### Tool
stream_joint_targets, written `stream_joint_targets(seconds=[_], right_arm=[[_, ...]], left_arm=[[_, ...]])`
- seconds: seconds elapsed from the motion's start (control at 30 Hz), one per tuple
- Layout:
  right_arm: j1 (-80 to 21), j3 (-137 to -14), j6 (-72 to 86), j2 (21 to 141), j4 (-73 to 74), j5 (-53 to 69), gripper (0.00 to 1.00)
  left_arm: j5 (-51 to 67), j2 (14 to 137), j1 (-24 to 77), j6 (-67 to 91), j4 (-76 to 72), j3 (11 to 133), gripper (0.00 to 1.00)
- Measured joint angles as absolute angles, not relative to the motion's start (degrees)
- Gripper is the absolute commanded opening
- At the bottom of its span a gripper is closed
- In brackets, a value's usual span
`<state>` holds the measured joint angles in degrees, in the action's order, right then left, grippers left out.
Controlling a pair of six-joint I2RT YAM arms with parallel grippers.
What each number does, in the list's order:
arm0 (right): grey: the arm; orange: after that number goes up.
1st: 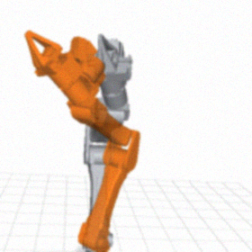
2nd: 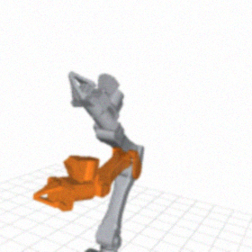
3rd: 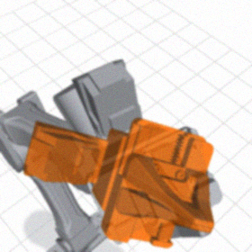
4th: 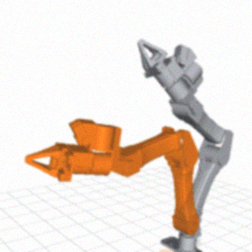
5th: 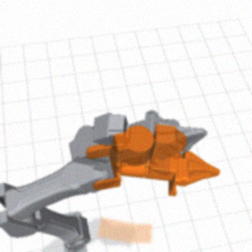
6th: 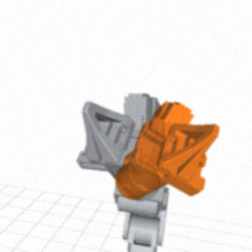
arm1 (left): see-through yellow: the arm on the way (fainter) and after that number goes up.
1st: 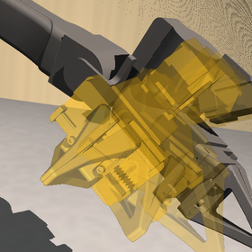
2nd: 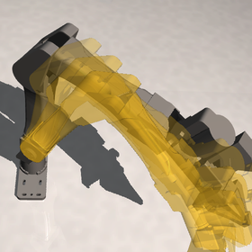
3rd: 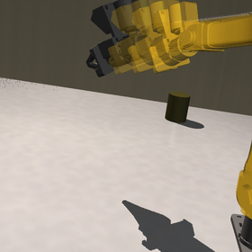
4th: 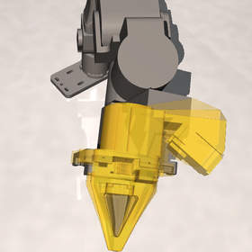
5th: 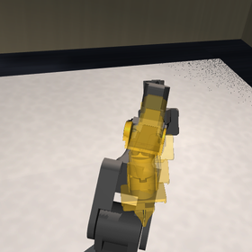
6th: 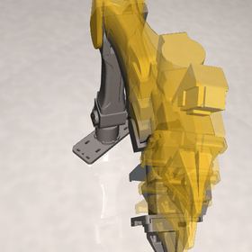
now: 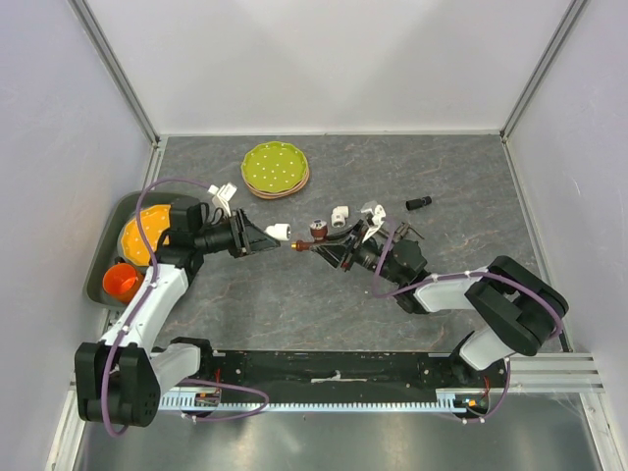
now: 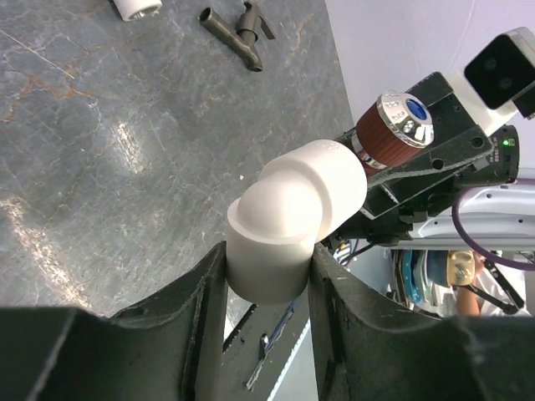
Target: Install the water faucets
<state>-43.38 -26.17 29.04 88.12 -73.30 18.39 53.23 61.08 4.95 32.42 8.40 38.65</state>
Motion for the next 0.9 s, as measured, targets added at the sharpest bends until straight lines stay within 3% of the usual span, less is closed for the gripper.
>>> stream_joint_targets(seconds=[0.9], right_arm=[[-43.4,-18.7,30.2,79.0,-73.3,9.9,0.00]], left_arm=[[57.6,63.2,6.3,33.3,7.2,37.1,0.02]])
